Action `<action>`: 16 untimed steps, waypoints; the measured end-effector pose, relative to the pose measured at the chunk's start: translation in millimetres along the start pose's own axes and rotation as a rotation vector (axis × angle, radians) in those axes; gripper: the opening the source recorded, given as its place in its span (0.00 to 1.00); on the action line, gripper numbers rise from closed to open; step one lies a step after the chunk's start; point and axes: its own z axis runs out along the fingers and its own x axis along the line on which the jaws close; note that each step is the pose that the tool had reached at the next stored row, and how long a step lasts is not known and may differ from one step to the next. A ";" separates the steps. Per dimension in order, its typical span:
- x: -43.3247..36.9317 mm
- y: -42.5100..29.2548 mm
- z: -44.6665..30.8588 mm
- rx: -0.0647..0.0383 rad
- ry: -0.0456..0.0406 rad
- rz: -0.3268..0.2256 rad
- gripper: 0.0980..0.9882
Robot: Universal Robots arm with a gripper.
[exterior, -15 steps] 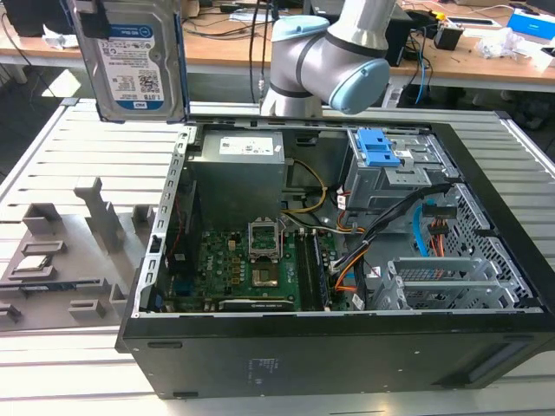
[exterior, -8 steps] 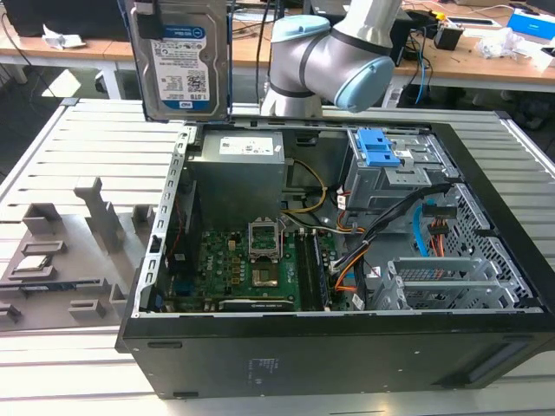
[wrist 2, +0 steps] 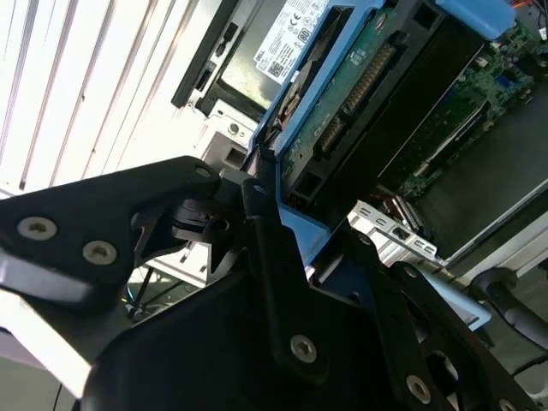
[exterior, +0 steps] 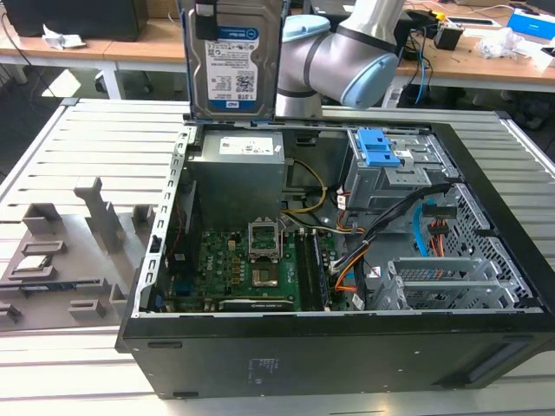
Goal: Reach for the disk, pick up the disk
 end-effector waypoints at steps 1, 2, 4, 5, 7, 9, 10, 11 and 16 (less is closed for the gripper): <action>-0.1 -5.3 -0.2 0.000 0.0000 0.000 0.30; -0.2 -9.3 -0.4 0.000 0.0000 0.000 0.30; -0.2 -17.8 -0.7 0.000 0.0001 0.000 0.30; -0.3 -26.3 -1.0 0.000 0.0000 0.000 0.30; -0.4 -38.7 -1.5 0.000 0.0000 0.000 0.30; -0.5 -46.9 -1.8 0.000 -0.0001 0.000 0.30; -0.6 -50.8 -2.0 0.000 0.0000 0.000 0.30; -0.6 -56.7 -2.2 0.000 0.0000 0.000 0.30; -0.8 -77.4 -3.1 0.000 0.0000 0.000 0.30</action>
